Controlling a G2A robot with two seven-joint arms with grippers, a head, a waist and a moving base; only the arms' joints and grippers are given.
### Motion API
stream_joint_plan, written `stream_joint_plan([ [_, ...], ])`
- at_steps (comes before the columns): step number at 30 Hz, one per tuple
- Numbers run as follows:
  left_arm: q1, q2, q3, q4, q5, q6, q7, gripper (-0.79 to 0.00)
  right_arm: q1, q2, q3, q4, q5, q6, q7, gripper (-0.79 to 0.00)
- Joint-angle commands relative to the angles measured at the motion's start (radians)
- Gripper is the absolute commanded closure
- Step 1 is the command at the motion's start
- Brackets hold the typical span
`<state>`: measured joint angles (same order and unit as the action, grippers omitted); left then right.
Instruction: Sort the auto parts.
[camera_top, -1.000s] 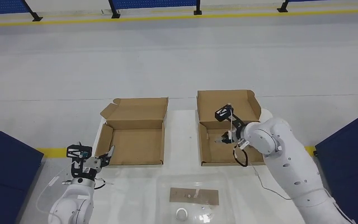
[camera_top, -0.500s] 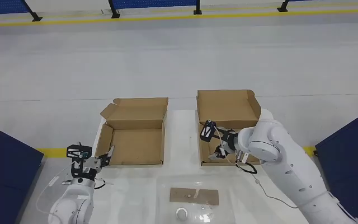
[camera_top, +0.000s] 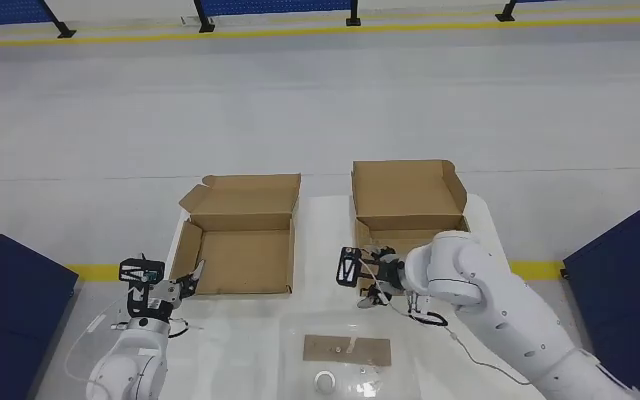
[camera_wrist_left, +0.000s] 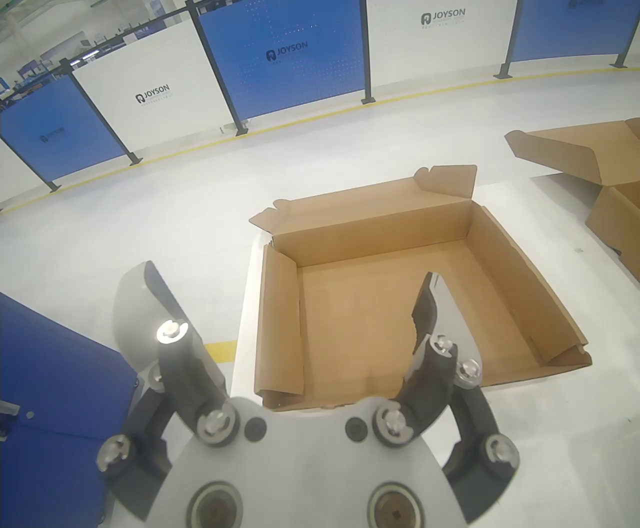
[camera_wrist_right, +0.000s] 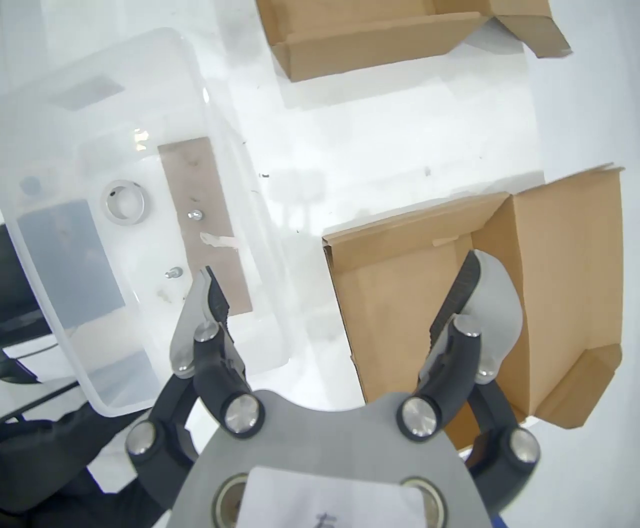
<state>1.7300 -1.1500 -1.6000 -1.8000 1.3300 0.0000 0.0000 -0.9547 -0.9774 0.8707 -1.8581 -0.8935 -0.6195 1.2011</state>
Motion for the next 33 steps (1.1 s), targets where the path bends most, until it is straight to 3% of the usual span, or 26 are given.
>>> stream_joint_plan([
  [1, 0.000, 0.000, 0.000, 0.000, 0.000, 0.000, 0.000, -0.785, 0.035, 0.021, -0.065, 0.002, 0.005, -0.005, -0.005, -0.785],
  [6, 0.000, 0.000, 0.000, 0.000, 0.000, 0.000, 0.000, -0.785, 0.128, 0.070, -0.203, 0.002, 0.068, 0.000, 0.000, -0.785],
  [14, 0.000, 0.000, 0.000, 0.000, 0.000, 0.000, 0.000, -0.785, 0.127, 0.069, -0.206, -0.003, 0.062, -0.003, -0.003, -0.785],
  [19, 0.000, 0.000, 0.000, 0.000, 0.000, 0.000, 0.000, -0.785, 0.142, 0.075, -0.307, -0.050, -0.023, -0.058, -0.058, -0.785],
  [24, 0.000, 0.000, 0.000, 0.000, 0.000, 0.000, 0.000, -0.785, 0.244, 0.101, -0.462, -0.056, -0.027, -0.091, -0.091, -0.785],
  [33, 0.000, 0.000, 0.000, 0.000, 0.000, 0.000, 0.000, -0.785, 0.468, 0.127, -0.701, -0.070, 0.142, -0.052, -0.052, -0.785],
])
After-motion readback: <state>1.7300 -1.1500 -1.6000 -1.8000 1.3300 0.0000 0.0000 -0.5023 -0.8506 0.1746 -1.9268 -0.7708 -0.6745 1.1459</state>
